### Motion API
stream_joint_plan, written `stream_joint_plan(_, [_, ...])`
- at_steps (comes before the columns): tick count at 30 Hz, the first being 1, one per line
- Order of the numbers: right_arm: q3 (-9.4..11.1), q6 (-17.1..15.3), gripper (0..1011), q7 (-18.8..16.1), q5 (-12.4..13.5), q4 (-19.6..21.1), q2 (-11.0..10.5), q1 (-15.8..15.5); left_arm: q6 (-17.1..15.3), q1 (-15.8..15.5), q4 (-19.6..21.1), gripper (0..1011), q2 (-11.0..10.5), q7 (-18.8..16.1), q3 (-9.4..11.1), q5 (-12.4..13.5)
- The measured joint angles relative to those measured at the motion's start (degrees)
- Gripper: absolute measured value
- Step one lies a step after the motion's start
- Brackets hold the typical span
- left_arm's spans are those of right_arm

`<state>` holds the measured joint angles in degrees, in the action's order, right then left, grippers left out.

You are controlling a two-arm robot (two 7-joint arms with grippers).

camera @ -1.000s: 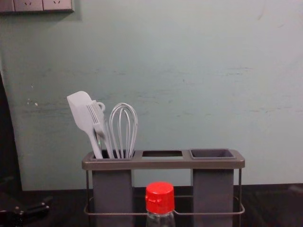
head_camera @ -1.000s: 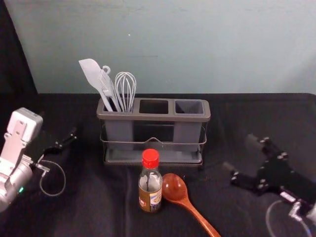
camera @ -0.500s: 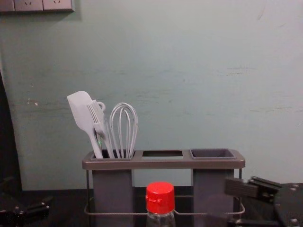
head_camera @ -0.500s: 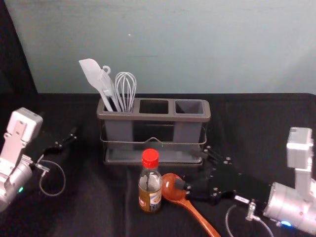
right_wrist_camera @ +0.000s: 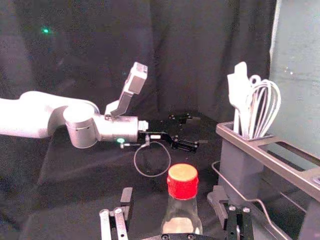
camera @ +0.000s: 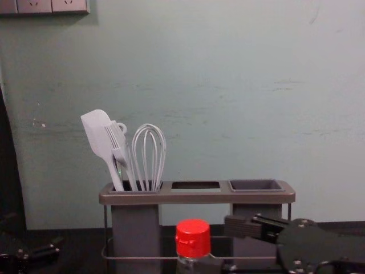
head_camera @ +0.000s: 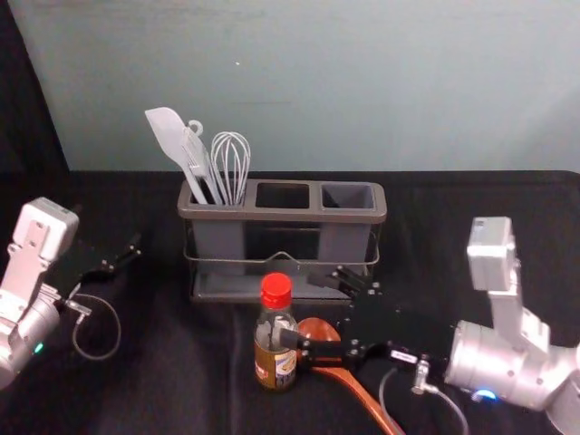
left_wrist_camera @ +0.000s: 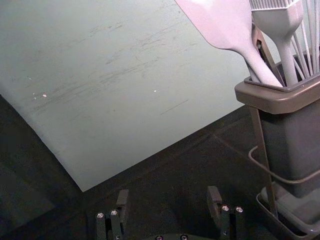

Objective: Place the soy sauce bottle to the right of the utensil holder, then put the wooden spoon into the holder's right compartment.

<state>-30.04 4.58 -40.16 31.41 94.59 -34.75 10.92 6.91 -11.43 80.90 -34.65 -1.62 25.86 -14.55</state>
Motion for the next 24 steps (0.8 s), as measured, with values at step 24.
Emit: stream_joint_plan(24, [-3.2, 0.7, 1007, 0.5, -2.7, -6.5, 5.5, 5.5, 0.0, 0.0, 0.0, 1012, 0.0, 0.0, 0.0, 0.0])
